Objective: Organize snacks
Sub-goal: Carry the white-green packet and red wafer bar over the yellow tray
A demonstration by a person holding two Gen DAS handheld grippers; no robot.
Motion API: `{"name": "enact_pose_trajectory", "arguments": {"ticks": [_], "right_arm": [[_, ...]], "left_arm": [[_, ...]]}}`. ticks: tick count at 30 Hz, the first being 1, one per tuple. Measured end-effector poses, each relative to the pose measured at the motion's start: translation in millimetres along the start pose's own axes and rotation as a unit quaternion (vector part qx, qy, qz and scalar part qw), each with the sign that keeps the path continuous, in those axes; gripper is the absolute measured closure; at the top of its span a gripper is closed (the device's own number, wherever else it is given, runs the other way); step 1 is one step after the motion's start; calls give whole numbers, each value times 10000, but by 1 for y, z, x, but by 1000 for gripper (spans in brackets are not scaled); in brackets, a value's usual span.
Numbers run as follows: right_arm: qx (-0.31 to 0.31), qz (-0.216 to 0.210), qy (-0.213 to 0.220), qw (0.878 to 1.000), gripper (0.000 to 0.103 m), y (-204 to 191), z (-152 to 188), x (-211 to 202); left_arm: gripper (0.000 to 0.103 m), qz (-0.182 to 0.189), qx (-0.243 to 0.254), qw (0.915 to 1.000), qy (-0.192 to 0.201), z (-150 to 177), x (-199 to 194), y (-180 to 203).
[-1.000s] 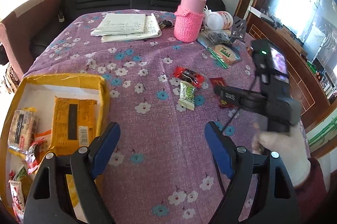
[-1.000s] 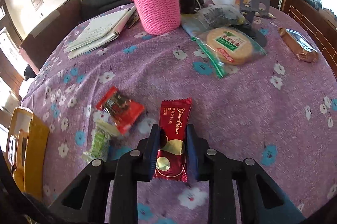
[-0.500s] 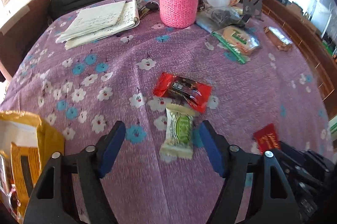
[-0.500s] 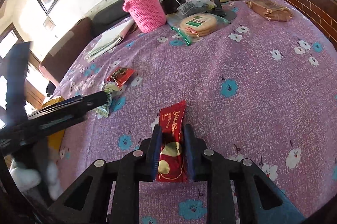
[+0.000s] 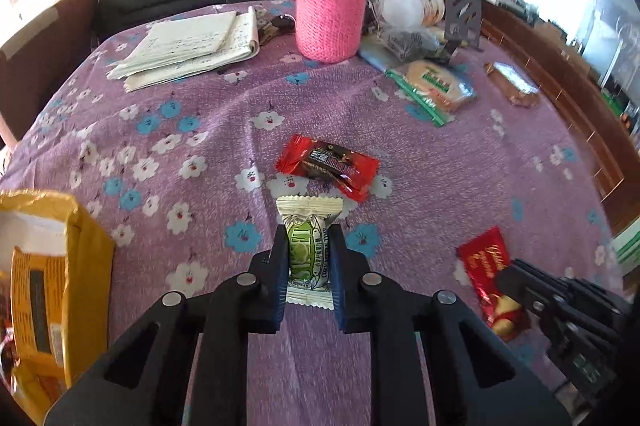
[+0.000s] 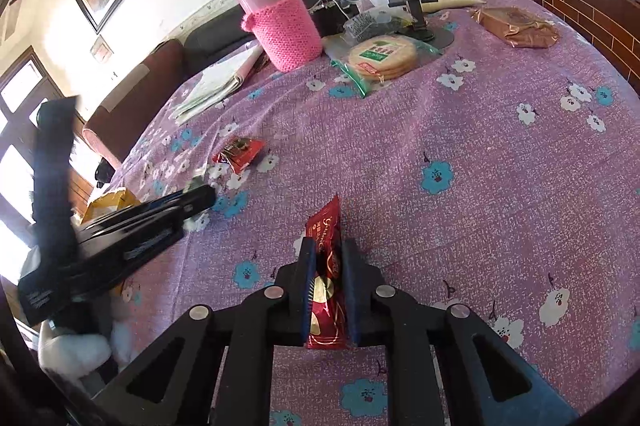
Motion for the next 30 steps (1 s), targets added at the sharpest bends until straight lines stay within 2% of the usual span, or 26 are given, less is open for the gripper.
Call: {"name": "enact_pose_trajectory", "arguments": {"ticks": [4, 10, 13, 17, 20, 22, 24, 25, 27, 28, 29, 30], "right_arm": [[21, -163, 92, 9998, 91, -2, 0, -4], [-37, -338, 288, 9990, 92, -8, -1, -13], [-114, -430, 119, 9989, 92, -11, 0, -8], [-337, -179, -41, 9993, 86, -16, 5, 5], [-445, -101, -218, 9987, 71, -18, 10, 16], [-592, -3, -214, 9980, 69, -22, 12, 18], [-723, 14, -268, 9970, 58, -26, 14, 21], [-842, 105, -297, 9959, 57, -31, 16, 22], [-1168, 434, -391, 9914, 60, -40, 20, 27], [-1365, 694, -438, 9872, 65, -46, 23, 30], [-1517, 890, -466, 9833, 77, -51, 25, 32], [-1545, 922, -478, 9825, 77, -52, 26, 32]], "left_arm": [[88, 237, -265, 9992, 160, 11, -35, -20], [88, 364, -452, 9973, 448, 26, -82, -43], [88, 302, -488, 9965, 610, 39, -106, -53], [88, 191, -437, 9962, 723, 57, -126, -58], [88, 153, -396, 9962, 757, 69, -136, -59], [88, 112, -369, 9961, 798, 75, -142, -60], [88, 60, -348, 9955, 879, 82, -150, -62], [87, 20, -323, 9951, 937, 85, -155, -64], [87, -47, -319, 9943, 1017, 90, -162, -68], [87, -46, -342, 9940, 1042, 93, -166, -72], [87, -33, -384, 9937, 1057, 95, -169, -76], [87, -34, -421, 9933, 1072, 98, -172, -80]]}}
Point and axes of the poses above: each gripper's, at about its wrist camera, not at the fingertips, and x roughly the way its jaws point, y to its right, z to its underside, the point moved 1 cm from there along x, roughly the way its jaws point, and after that the axes turned 14 degrees about -z, right-handed, at the moved point
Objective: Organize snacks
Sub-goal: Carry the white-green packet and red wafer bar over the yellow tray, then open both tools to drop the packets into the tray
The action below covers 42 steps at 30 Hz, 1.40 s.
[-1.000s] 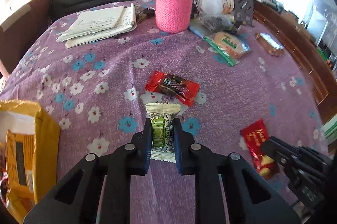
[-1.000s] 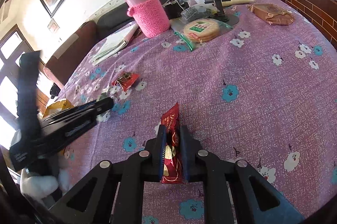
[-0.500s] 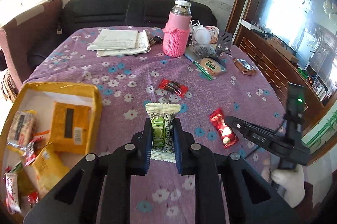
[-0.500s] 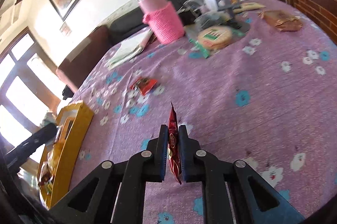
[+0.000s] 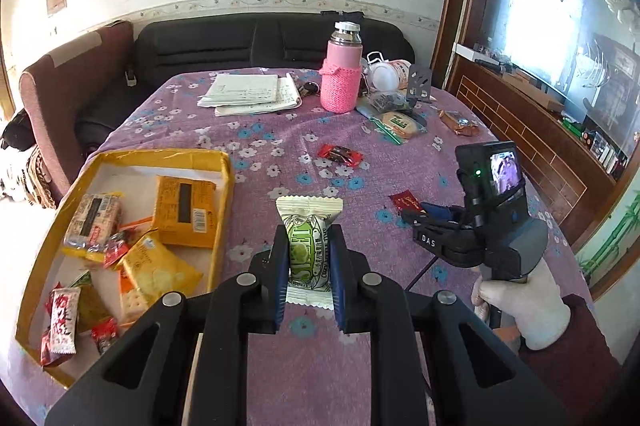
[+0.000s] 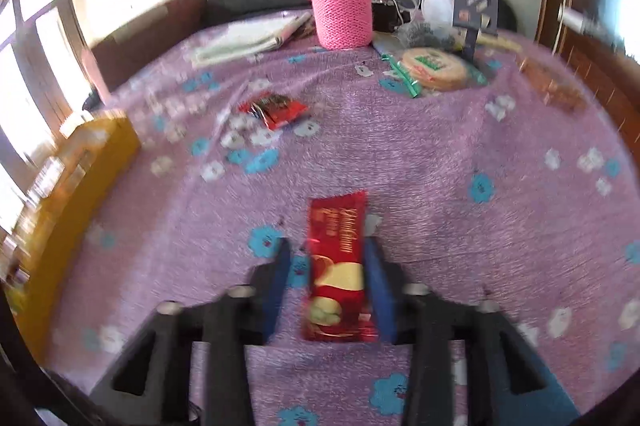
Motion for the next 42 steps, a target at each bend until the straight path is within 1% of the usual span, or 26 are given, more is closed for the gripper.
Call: {"name": "enact_pose_trajectory", "arguments": {"ticks": [4, 6, 11, 17, 21, 24, 28, 32, 36, 38, 42], "right_arm": [[170, -25, 35, 9998, 79, -2, 7, -11], [272, -117, 117, 9995, 79, -6, 12, -25], [299, -268, 412, 9983, 79, -26, 22, -64], [218, -598, 786, 9949, 79, -67, 27, -107], [25, -816, 889, 9927, 79, -100, 24, -123], [-163, -957, 889, 9913, 79, -125, 20, -127], [-368, -1197, 820, 9887, 79, -158, 17, -126], [-453, -1631, 601, 9837, 79, -193, 10, -112], [-578, -2007, 253, 9776, 79, -234, 1, -80], [-620, -2108, 90, 9755, 79, -251, -1, -64], [-642, -2227, -254, 9724, 79, -282, -3, -25]], "left_arm": [[87, -101, -110, 9999, 48, 7, -12, -17], [87, -169, -132, 9997, 98, 11, -18, -24], [87, -355, -206, 9988, 255, 19, -35, -41], [87, -492, -386, 9972, 399, 27, -54, -62], [87, -553, -536, 9962, 404, 33, -59, -77], [87, -572, -636, 9955, 411, 37, -63, -87], [87, -639, -725, 9946, 380, 40, -61, -97], [87, -801, -839, 9928, 288, 42, -48, -116], [87, -980, -994, 9901, 111, 46, -28, -147], [87, -1059, -1115, 9881, -33, 46, -13, -164], [87, -1034, -1427, 9836, -396, 52, 18, -196]]}}
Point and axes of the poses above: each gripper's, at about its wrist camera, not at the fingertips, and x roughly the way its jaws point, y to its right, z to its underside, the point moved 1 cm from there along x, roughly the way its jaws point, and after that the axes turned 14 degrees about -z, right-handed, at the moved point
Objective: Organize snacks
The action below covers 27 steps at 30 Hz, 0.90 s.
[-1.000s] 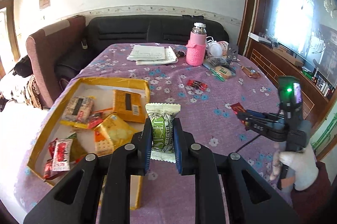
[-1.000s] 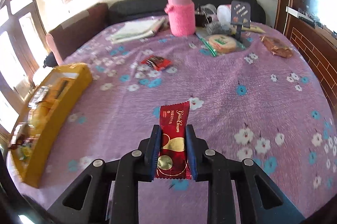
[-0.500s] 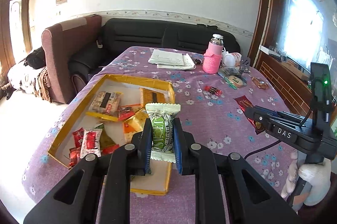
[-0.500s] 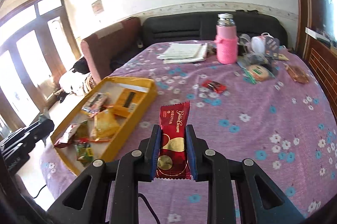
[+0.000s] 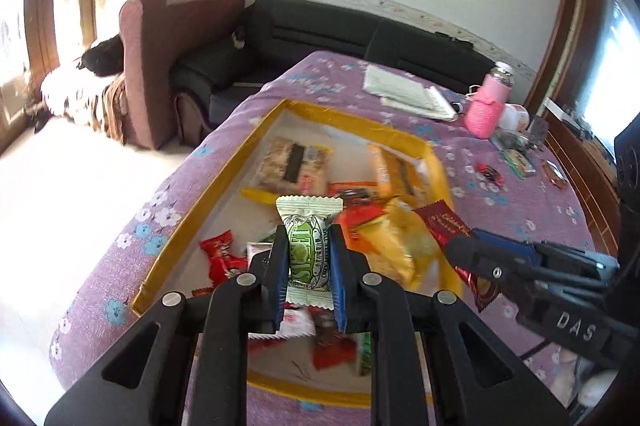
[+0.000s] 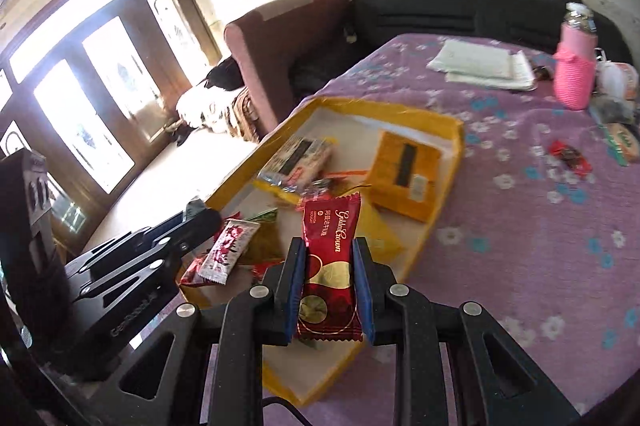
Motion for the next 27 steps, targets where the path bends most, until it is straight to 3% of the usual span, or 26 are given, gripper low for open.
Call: {"name": "enact_pose_trajectory", "arguments": {"ticks": [5, 11, 15, 19, 21, 23, 27], "right_arm": [[77, -41, -145, 9999, 79, -2, -11, 37], [89, -30, -281, 9996, 76, -2, -18, 65], [216, -194, -191, 9994, 65, 1, -17, 64], [220, -280, 42, 9994, 63, -1, -14, 44], [151, -237, 178, 9994, 58, -3, -9, 27], [74, -185, 283, 9994, 57, -6, -4, 12], [-224, 20, 549, 9982, 46, -15, 19, -26]], "left_arm": [[87, -46, -155, 9995, -261, -3, 31, -16], [87, -155, -178, 9993, -283, -4, 44, -19], [81, -222, -155, 9996, -109, -5, 39, -18], [68, -734, -96, 9963, 446, -4, 16, -14], [54, -1190, -198, 9879, 974, -3, -12, -14], [15, -1404, -303, 9796, 1402, -1, -41, -15], [0, -1476, -407, 9641, 2167, 6, -98, -13]]}}
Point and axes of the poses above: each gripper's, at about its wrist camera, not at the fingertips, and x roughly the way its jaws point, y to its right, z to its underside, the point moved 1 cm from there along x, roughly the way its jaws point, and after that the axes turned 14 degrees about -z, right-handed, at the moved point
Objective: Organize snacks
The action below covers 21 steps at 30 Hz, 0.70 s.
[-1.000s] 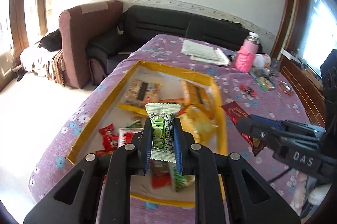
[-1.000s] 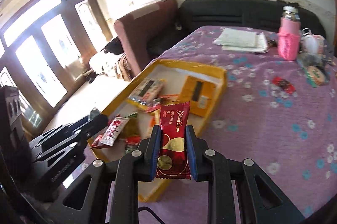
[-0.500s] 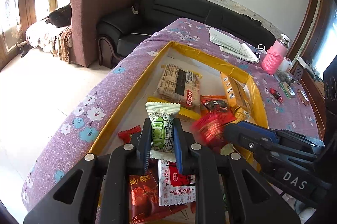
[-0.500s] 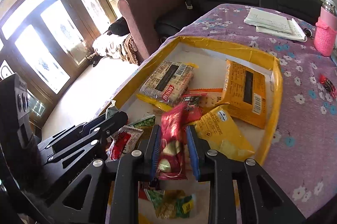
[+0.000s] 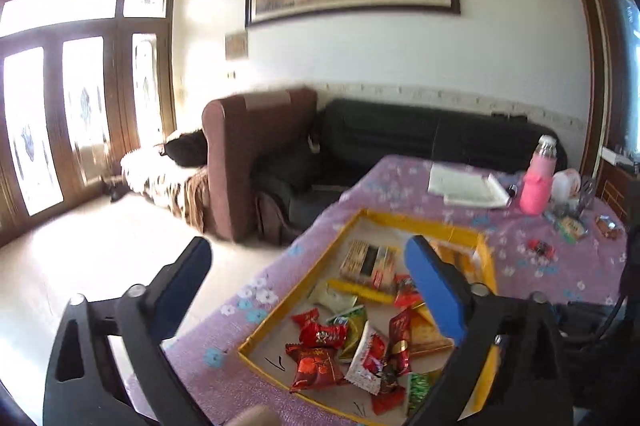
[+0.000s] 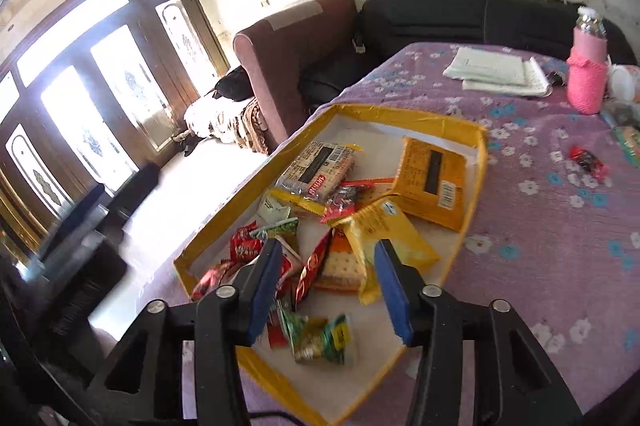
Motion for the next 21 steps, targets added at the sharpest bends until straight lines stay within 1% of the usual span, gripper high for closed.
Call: {"name": "enact_pose_trajectory", "arguments": {"ticks": [2, 3, 5, 7, 9, 12, 15, 18, 21], "right_arm": [[-76, 65, 148, 9998, 40, -4, 11, -17], [-115, 119, 238, 9996, 35, -6, 18, -27], [-174, 189, 327, 9991, 29, -9, 28, -40], [-205, 219, 361, 9989, 28, -12, 39, -52], [-235, 201, 351, 9989, 28, -15, 48, -62], [-254, 203, 389, 9987, 28, -18, 57, -72], [-256, 217, 435, 9985, 28, -17, 62, -79], [-229, 206, 484, 9984, 28, -15, 64, -84], [-251, 210, 519, 9981, 27, -15, 65, -88]], "left_arm": [[0, 31, -235, 9996, 181, -3, -19, -7], [0, 83, -385, 9991, 149, -3, -25, -9], [0, 324, -558, 9979, -16, -3, -32, -11], [0, 455, -502, 9974, -244, -1, -39, -3], [0, 446, -371, 9977, -346, 3, -47, 4], [0, 342, -121, 9989, -292, 8, -58, 13], [0, 345, 81, 9990, -273, 10, -65, 19], [0, 380, 144, 9989, -246, 9, -73, 24], [0, 317, 225, 9990, -233, 10, -77, 28]]}}
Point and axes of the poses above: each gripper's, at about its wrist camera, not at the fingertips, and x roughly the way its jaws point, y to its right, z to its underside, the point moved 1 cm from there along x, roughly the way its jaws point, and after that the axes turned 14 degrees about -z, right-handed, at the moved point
